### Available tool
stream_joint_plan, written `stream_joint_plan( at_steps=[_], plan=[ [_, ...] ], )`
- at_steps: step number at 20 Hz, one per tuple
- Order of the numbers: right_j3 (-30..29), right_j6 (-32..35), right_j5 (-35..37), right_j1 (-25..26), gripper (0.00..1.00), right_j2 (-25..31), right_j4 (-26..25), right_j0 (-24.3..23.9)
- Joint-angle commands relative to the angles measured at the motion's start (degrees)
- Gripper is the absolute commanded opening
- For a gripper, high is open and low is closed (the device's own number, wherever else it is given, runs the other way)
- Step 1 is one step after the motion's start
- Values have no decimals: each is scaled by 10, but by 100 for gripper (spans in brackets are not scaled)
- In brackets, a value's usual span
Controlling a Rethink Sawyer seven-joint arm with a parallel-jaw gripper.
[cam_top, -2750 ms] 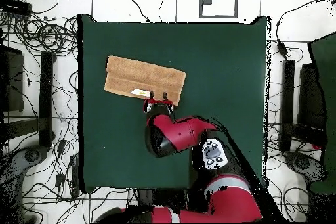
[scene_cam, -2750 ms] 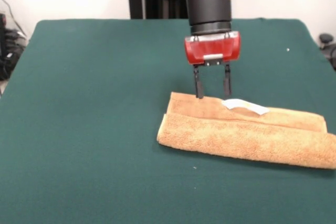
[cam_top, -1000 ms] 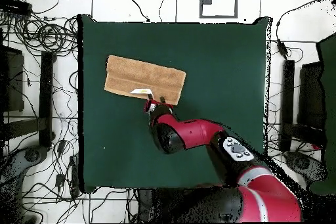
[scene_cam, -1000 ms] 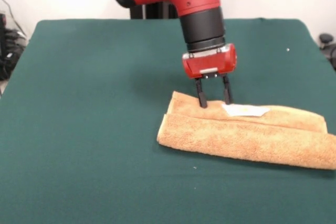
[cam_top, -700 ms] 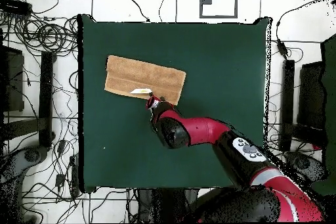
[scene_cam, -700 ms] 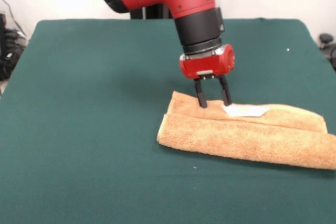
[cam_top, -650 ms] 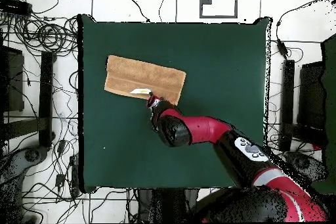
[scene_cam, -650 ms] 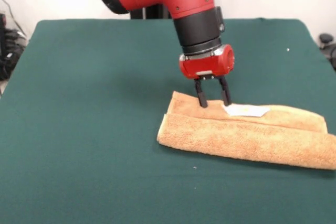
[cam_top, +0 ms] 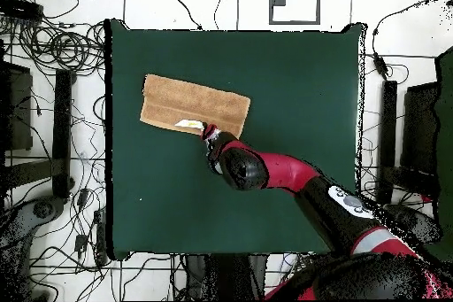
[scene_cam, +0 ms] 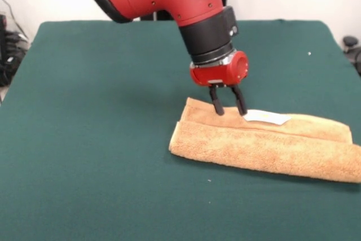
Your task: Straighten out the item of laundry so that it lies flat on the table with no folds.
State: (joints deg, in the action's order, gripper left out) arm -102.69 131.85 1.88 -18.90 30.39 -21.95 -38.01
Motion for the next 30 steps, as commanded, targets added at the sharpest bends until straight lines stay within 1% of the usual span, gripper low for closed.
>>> stream_joint_plan(
  at_steps=[1,8,11,14,16,18,19,21,27,30],
  plan=[
    [-24,0,145,94,100,67,48,15],
    [-26,-8,168,111,100,76,73,3],
    [-29,-3,185,119,100,79,92,-2],
    [-29,-2,186,118,100,73,101,3],
    [-31,5,179,108,100,62,103,14],
    [-35,12,169,85,100,39,100,33],
    [-41,19,165,65,100,22,96,47],
    [-55,27,165,42,100,1,92,59],
    [-89,21,185,4,100,-27,85,60],
    [-90,18,189,-1,100,-34,83,58]
  ],
)
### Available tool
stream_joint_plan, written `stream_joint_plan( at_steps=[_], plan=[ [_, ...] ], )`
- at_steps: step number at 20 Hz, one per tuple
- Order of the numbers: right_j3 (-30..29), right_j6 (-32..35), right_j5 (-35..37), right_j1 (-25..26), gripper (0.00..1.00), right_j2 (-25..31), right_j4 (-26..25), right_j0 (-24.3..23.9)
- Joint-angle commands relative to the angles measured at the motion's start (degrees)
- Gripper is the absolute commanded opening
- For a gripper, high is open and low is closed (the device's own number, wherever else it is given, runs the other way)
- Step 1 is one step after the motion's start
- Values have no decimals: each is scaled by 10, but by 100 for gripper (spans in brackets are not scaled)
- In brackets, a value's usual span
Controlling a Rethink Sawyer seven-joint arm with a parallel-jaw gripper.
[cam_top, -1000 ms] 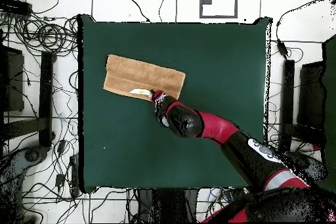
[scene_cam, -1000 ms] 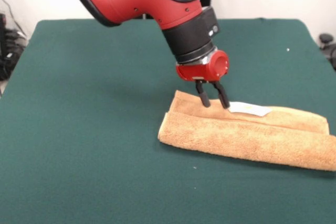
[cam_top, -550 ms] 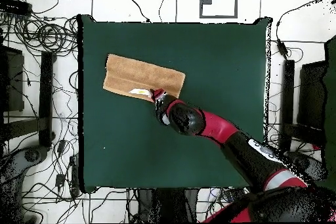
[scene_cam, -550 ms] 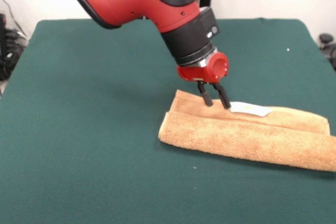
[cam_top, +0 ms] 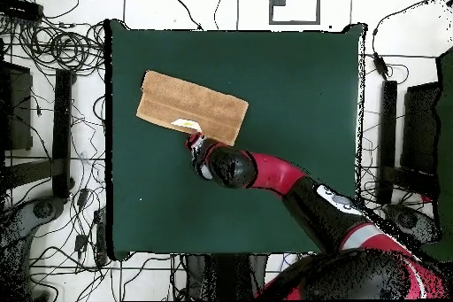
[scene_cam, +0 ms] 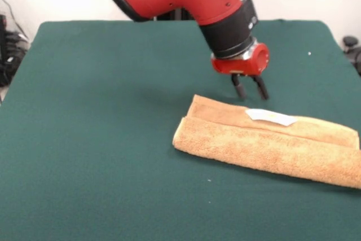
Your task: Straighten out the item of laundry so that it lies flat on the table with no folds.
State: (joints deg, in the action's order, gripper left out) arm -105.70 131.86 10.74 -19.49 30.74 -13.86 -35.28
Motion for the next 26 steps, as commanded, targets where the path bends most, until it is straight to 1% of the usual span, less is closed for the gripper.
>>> stream_joint_plan(
  at_steps=[1,6,8,9,11,12,13,14,15,16,17,19,21,26],
  plan=[
    [-59,19,103,4,100,-38,4,30],
    [-59,37,94,1,100,-48,11,41],
    [-42,46,65,-24,100,-75,-5,71],
    [1,32,31,-51,100,-116,-46,111],
    [48,14,34,-72,100,-139,-67,137],
    [62,16,29,-78,100,-154,-73,152],
    [83,27,12,-85,100,-185,-85,181],
    [92,38,3,-87,100,-205,-89,198],
    [106,59,-14,-87,100,-239,-91,227],
    [111,72,-25,-85,100,-260,-89,244],
    [125,103,-59,-79,100,-318,-87,290],
    [148,148,-103,-56,100,-412,-63,362],
    [157,163,-122,-41,100,-468,-30,403],
    [150,138,-113,-47,100,-491,17,415]
  ],
)
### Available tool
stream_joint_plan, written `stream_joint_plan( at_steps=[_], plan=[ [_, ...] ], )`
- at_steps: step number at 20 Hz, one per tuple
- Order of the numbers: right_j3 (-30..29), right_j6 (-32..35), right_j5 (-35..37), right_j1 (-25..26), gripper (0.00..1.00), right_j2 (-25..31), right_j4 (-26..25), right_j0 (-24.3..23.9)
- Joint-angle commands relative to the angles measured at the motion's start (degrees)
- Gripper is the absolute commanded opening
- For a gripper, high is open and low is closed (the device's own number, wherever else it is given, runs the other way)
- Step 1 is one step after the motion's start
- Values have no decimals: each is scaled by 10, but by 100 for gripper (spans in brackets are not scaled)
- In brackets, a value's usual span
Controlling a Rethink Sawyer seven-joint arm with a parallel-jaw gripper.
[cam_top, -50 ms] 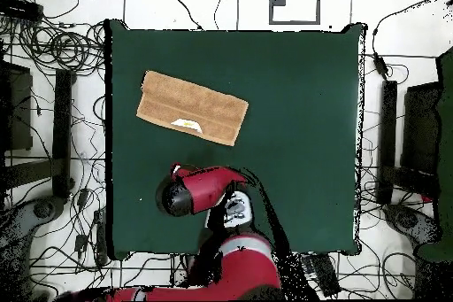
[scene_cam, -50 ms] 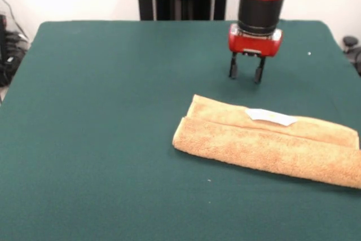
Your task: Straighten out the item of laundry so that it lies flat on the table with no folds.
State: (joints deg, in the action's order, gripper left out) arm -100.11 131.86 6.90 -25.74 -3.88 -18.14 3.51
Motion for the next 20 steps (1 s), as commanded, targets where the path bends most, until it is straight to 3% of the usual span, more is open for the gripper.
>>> stream_joint_plan(
  at_steps=[1,7,12,14,15,17,19,20],
  plan=[
    [93,130,-74,15,100,-148,67,27],
    [96,107,-98,14,100,-179,100,37],
    [87,69,-87,-25,100,-141,84,-2],
    [92,15,-63,-48,100,-69,41,-57],
    [74,-45,-44,-59,100,95,-9,-181],
    [59,-80,-17,-6,100,273,-31,-318],
    [66,-99,13,37,100,336,-33,-367],
    [70,-96,13,45,100,342,-37,-371]
  ],
)
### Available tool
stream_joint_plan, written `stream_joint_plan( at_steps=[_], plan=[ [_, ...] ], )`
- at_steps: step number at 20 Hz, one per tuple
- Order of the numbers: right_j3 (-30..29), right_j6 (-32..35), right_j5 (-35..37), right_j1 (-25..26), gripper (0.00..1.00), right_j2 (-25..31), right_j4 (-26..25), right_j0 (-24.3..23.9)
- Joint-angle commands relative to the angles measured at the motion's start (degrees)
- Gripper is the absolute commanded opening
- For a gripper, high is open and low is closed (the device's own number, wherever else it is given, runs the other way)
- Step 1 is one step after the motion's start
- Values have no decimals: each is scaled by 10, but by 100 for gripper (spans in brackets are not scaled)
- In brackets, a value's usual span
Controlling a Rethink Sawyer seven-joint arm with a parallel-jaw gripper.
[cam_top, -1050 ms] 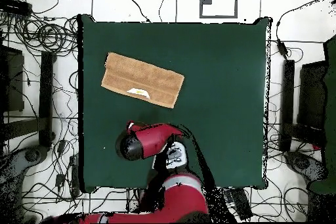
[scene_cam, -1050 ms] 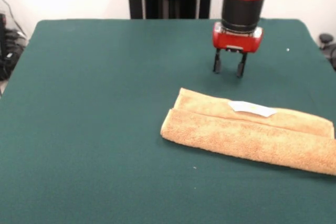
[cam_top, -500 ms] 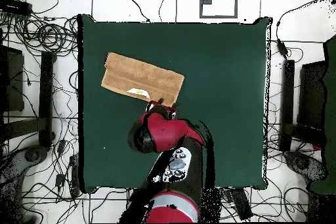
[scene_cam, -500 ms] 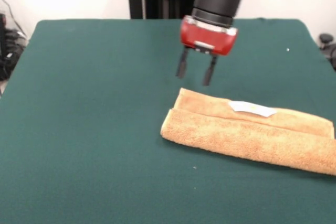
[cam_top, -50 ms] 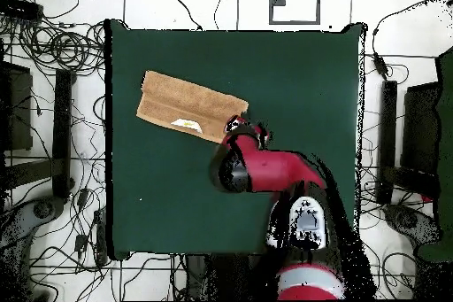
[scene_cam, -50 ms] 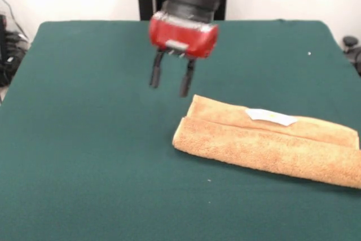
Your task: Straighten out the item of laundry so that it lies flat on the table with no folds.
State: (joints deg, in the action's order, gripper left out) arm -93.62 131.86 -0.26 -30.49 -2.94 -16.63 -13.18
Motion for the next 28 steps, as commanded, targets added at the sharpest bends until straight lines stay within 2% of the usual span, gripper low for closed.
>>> stream_joint_plan(
  at_steps=[1,4,11,15,20,28],
  plan=[
    [8,-93,84,101,100,339,-57,-207],
    [17,-89,84,121,100,363,-73,-220],
    [19,-139,126,185,100,467,-118,-285],
    [12,-138,158,228,100,518,-109,-323],
    [2,-96,140,229,100,522,-110,-327],
    [4,-80,143,232,100,528,-113,-329]
  ],
)
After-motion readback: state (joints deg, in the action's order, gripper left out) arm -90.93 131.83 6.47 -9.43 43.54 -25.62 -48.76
